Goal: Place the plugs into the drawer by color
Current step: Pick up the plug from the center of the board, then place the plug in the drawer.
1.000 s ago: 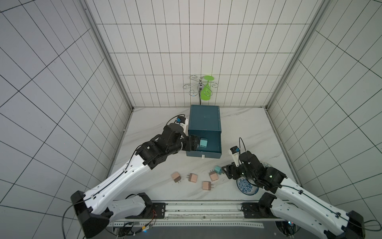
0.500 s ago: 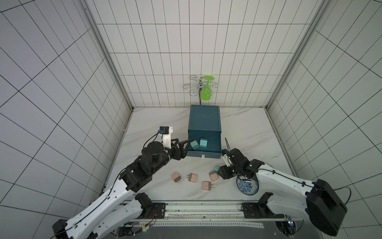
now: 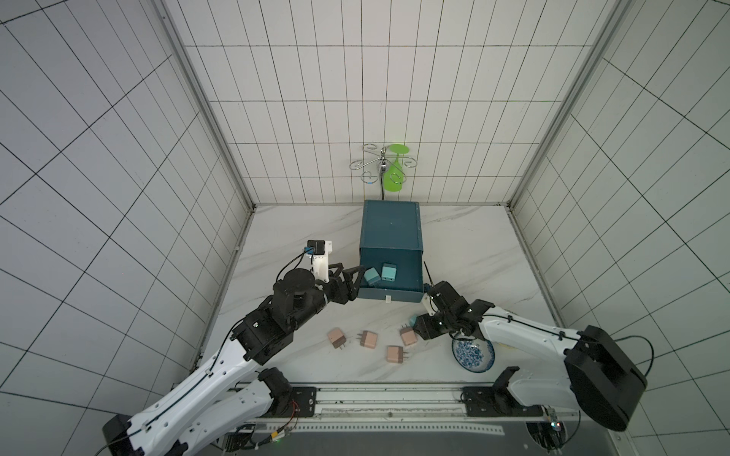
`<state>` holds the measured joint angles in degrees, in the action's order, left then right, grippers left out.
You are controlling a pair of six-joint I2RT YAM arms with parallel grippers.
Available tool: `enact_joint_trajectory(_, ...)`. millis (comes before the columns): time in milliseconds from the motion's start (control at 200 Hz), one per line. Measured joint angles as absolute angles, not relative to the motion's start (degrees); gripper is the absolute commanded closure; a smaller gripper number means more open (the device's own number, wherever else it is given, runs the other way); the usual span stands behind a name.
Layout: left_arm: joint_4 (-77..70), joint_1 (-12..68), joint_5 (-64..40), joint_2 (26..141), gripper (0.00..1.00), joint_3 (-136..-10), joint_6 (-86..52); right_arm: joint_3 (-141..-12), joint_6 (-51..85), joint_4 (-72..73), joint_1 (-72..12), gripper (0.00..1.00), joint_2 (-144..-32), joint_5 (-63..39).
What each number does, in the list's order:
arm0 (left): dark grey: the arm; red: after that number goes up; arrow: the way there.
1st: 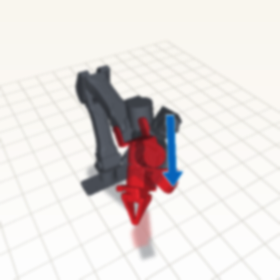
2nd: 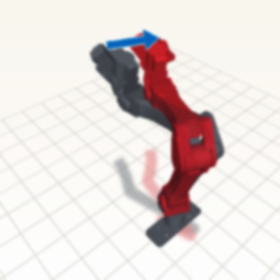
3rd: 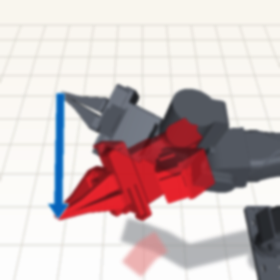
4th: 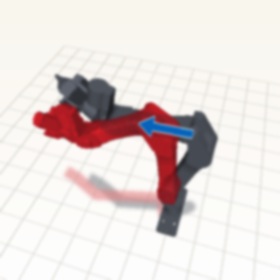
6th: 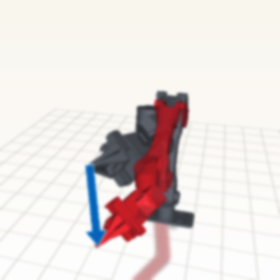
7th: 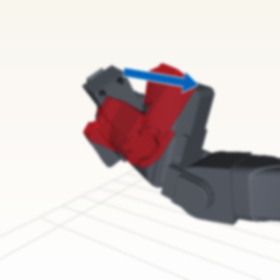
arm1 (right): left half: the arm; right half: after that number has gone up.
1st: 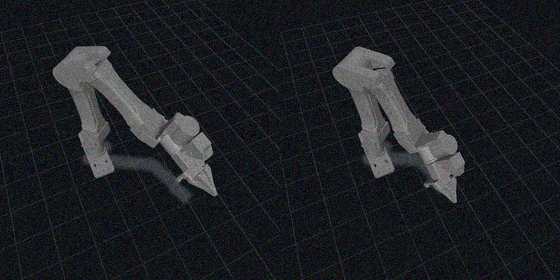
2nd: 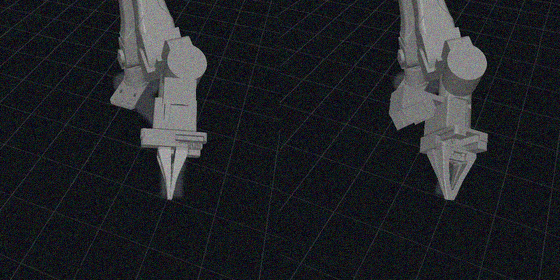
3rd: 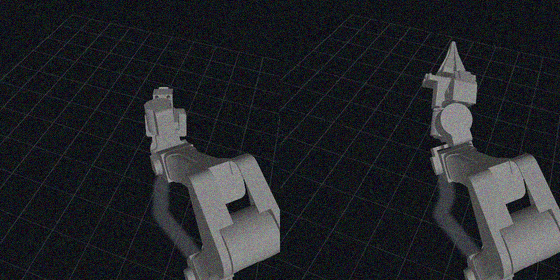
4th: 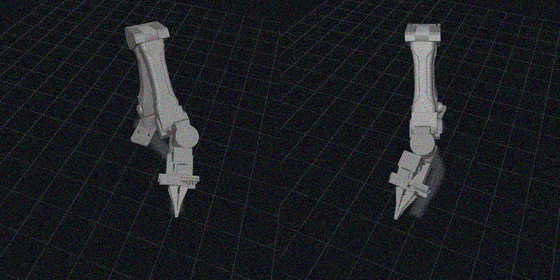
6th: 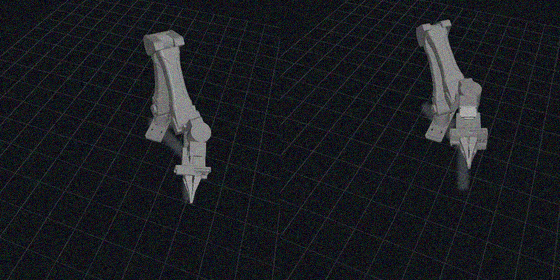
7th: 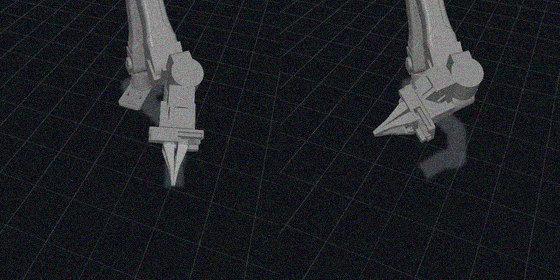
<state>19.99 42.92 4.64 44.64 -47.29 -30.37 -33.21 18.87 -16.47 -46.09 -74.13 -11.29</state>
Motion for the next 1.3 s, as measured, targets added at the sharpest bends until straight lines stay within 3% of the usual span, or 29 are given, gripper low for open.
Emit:
enact_joint_trajectory(155,20.0,42.9,4.6,44.1,0.23,-47.3,-30.3,-33.2,18.6,-15.3,-46.1,0.48,-74.1,-11.1)
enact_joint_trajectory(290,20.0,42.9,4.4,44.2,0.23,-47.3,-30.3,-33.2,18.9,-14.5,-46.1,0.64,-74.3,-11.0)
enact_joint_trajectory(525,20.0,42.9,4.2,45.9,0.23,-47.3,-30.1,-33.2,19.3,-13.5,-46.1,0.81,-74.8,-10.6)
enact_joint_trajectory(655,20.1,42.9,4.3,46.4,0.22,-47.3,-29.9,-33.0,20.7,-15.4,-46.1,0.84,-71.6,-8.6)
enact_joint_trajectory(979,20.1,42.9,1.8,50.7,0.25,-47.4,-30.3,-38.9,22.8,-34.1,-46.1,0.85,-46.0,-0.1)
enact_joint_trajectory(1079,20.1,42.9,1.4,50.9,0.32,-47.4,-30.8,-46.9,22.5,-39.8,-46.1,0.92,-46.2,0.1)
enact_joint_trajectory(1299,20.0,42.9,1.8,52.6,0.33,-47.5,-30.4,-65.3,20.9,-44.5,-49.6,0.92,-56.8,0.6)
